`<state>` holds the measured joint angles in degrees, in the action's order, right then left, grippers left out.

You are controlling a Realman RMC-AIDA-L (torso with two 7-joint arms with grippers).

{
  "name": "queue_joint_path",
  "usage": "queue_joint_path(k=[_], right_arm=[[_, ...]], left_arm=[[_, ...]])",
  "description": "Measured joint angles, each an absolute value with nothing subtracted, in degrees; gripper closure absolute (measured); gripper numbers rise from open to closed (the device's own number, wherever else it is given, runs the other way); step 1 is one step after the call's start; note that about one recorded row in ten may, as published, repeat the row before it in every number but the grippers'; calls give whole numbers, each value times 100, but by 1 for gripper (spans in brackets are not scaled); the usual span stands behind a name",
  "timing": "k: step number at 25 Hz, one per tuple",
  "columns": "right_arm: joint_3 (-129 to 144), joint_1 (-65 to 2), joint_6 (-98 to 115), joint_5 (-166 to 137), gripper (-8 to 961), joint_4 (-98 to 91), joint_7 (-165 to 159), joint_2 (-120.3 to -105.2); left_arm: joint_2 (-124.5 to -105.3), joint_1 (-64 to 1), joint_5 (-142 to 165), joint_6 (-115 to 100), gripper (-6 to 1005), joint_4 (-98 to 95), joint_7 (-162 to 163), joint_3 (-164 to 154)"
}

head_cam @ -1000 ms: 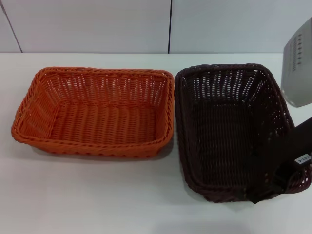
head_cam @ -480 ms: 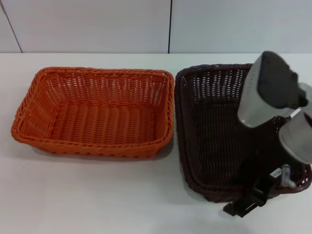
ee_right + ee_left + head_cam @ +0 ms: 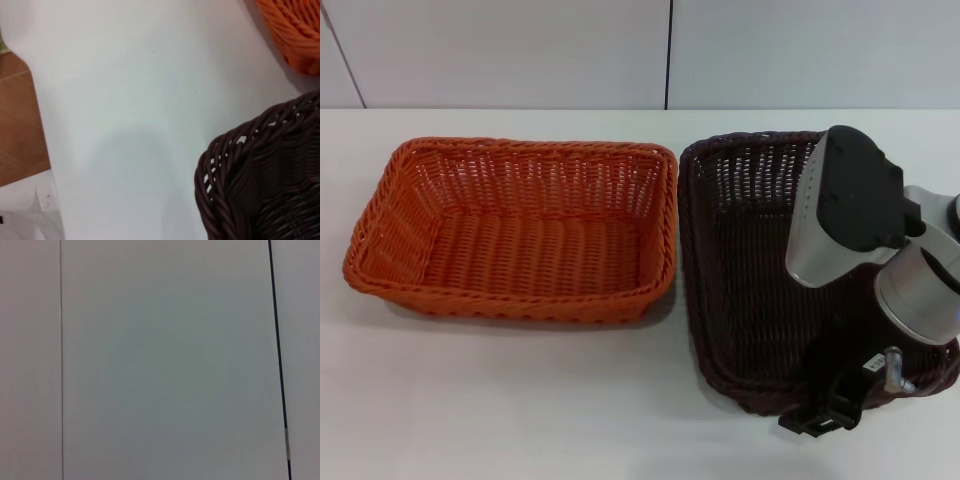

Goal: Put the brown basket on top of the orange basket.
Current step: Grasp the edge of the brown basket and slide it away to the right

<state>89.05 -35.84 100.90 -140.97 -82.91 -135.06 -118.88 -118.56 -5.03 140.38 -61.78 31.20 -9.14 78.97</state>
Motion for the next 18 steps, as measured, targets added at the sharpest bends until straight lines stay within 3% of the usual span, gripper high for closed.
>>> queue_joint_path(k=[2,8,18], right_arm=[[8960,-3561,10083,-14125,460,-8402,-13550,-11892],[8990,-3495,10052,-14269,632,-8723,-13732,-11902],[9009,-3436,9855,-14368,764,-9389,-14109,-11900]], left_arm=[[-11856,-502,14041,-6185,199,3121,-913,7897],[-11856,-510,14044,-6190,199,3120,-914,7899],[-11845,-551,14034,-6180,200,3039,-914,7902]])
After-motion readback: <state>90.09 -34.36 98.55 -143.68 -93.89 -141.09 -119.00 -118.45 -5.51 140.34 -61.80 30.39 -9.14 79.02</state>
